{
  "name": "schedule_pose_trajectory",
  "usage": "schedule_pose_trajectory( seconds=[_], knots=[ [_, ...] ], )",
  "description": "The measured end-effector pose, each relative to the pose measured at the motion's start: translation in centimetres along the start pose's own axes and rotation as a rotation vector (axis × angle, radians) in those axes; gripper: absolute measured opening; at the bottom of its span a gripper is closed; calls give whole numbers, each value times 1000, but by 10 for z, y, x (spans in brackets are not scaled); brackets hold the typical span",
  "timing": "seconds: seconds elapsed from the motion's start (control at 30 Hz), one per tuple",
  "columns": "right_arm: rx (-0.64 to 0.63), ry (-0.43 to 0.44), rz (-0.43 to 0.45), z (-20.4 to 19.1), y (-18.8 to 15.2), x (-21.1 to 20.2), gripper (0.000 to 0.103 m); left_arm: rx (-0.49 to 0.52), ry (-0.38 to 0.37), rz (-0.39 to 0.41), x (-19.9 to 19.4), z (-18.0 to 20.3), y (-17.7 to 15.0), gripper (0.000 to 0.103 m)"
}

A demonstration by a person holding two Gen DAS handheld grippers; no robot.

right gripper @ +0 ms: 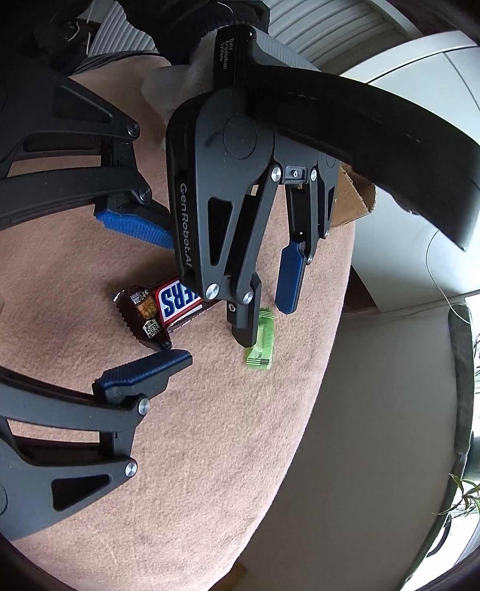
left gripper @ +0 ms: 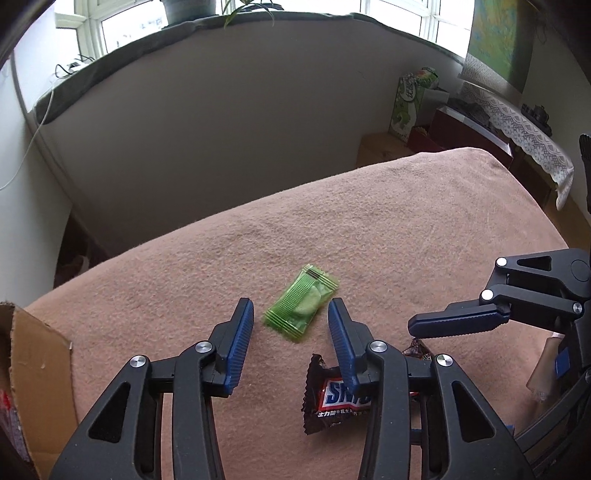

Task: Organize snacks
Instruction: 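Grasp the light green packet with the left gripper while the right grasps the Snickers bar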

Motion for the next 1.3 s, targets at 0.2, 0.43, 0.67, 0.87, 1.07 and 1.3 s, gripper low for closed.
schedule_pose_trajectory(
  seconds=[0.2,0.43,0.67,0.87,1.07,1.3],
  knots=[
    [-2,7,-9,3,7,5,59,7,1,-2,8,-1,9,34],
    [-19,-3,-26,3,18,15,57,-13,4,9,5,-10,3,21],
    [-56,-37,-45,-6,31,26,53,-92,10,14,4,-25,-3,20],
    [-55,-96,-52,-18,29,26,32,-136,20,26,-3,-31,-21,19],
    [-2,-97,-43,-21,19,29,31,-171,17,36,-15,-30,-43,19],
    [61,-76,-6,-26,2,17,31,-197,24,76,-40,-28,-68,19]
  ],
)
Point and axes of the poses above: each gripper's, at about its wrist camera, not at the fingertips, and x roughly the way its jaws point, z to its right, y to its top, the point moved 1 cm from there along x, roughly the way its jaws point, and after that the axes turned 11 degrees about -z, right-handed, at the moved point
